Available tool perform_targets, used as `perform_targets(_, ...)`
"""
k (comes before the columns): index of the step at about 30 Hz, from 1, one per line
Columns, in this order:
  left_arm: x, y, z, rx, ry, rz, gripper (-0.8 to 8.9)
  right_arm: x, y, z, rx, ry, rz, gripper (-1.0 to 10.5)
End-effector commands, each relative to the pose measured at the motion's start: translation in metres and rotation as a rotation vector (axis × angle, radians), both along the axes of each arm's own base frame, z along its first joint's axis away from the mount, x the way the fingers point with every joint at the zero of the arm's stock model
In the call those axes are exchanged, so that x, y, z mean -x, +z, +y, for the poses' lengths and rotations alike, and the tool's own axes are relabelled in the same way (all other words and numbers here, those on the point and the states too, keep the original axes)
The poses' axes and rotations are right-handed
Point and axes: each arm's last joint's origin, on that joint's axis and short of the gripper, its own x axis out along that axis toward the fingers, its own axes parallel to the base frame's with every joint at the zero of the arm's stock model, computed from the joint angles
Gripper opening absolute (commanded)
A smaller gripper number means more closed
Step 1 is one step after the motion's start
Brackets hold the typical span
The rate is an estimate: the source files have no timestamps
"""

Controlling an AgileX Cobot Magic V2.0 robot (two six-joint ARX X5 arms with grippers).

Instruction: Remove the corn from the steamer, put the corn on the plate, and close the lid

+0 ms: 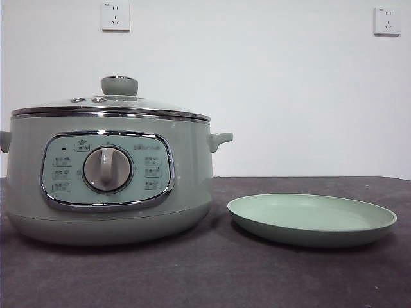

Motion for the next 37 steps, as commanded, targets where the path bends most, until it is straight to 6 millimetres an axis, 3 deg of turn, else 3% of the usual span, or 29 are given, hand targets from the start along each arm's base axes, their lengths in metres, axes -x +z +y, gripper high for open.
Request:
perform_targets(1, 0.002, 0.019, 0.0, -0.006, 0.004, 0.013, -0.08, -0.001, 0.023, 0.0, 0.086, 0.023, -0.032, 0.0)
perform_targets(10, -0.016, 0.07, -0.002, -0.157, -0.053, 0.119, -0.08, -0.01, 0.098, 0.002, 0.249, 0.098, -0.014, 0.0)
perform_targets(18, -0.047, 0.091, -0.01, -0.211, -0.222, 0.283, -0.03, -0.029, 0.141, 0.012, 0.243, 0.481, 0.009, 0.0)
perform_targets(20, -0.055, 0.094, -0.011, -0.199, -0.262, 0.301, 0.01, -0.035, 0.146, 0.014, 0.223, 0.529, 0.022, 0.2)
perform_targets(22, -0.062, 0.095, -0.013, -0.194, -0.278, 0.317, 0.39, -0.042, 0.147, 0.015, 0.212, 0.546, 0.037, 1.1)
perform_targets(23, -0.065, 0.095, -0.013, -0.193, -0.279, 0.322, 1.03, -0.045, 0.147, 0.015, 0.211, 0.547, 0.044, 1.7)
perform_targets(26, -0.073, 0.094, -0.015, -0.171, -0.276, 0.337, 4.21, -0.054, 0.142, 0.016, 0.203, 0.546, 0.083, 3.3)
perform_targets(27, -0.076, 0.094, -0.015, -0.16, -0.275, 0.337, 4.78, -0.056, 0.141, 0.016, 0.2, 0.547, 0.094, 3.5)
perform_targets(37, -0.111, 0.107, -0.037, -0.165, -0.36, 0.277, 4.71, -0.064, 0.135, 0.017, 0.191, 0.552, 0.143, 3.5)
